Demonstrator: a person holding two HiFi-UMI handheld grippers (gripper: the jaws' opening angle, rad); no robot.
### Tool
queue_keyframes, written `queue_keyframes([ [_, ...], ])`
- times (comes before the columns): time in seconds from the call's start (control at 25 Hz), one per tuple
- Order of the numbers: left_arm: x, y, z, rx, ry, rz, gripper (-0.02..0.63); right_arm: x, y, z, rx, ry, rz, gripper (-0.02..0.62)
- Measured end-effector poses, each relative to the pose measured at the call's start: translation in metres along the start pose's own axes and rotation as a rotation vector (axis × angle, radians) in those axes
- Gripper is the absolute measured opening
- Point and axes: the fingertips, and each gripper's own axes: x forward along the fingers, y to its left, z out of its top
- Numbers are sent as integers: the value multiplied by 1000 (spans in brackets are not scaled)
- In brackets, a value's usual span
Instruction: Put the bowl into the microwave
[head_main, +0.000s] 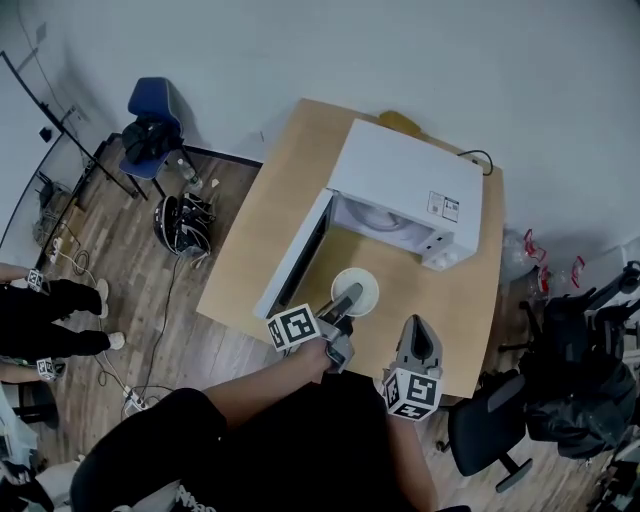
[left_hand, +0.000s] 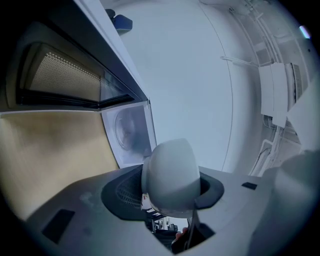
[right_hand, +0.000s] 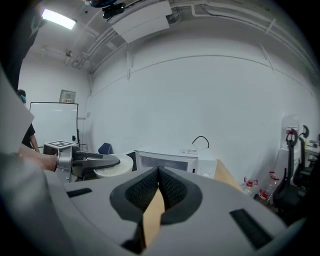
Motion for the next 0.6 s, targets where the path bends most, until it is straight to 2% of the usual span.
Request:
queue_keyframes([
  [0.12, 25, 7, 6, -1, -20, 16, 210, 23, -10, 0, 1, 7, 39, 60],
  [0.36, 68, 28, 28, 52, -32, 72, 210, 62, -22, -5, 37, 28, 84, 60],
  [0.6, 109, 56, 55, -9, -110, 66, 210, 95, -39, -8, 72, 54, 113, 60],
])
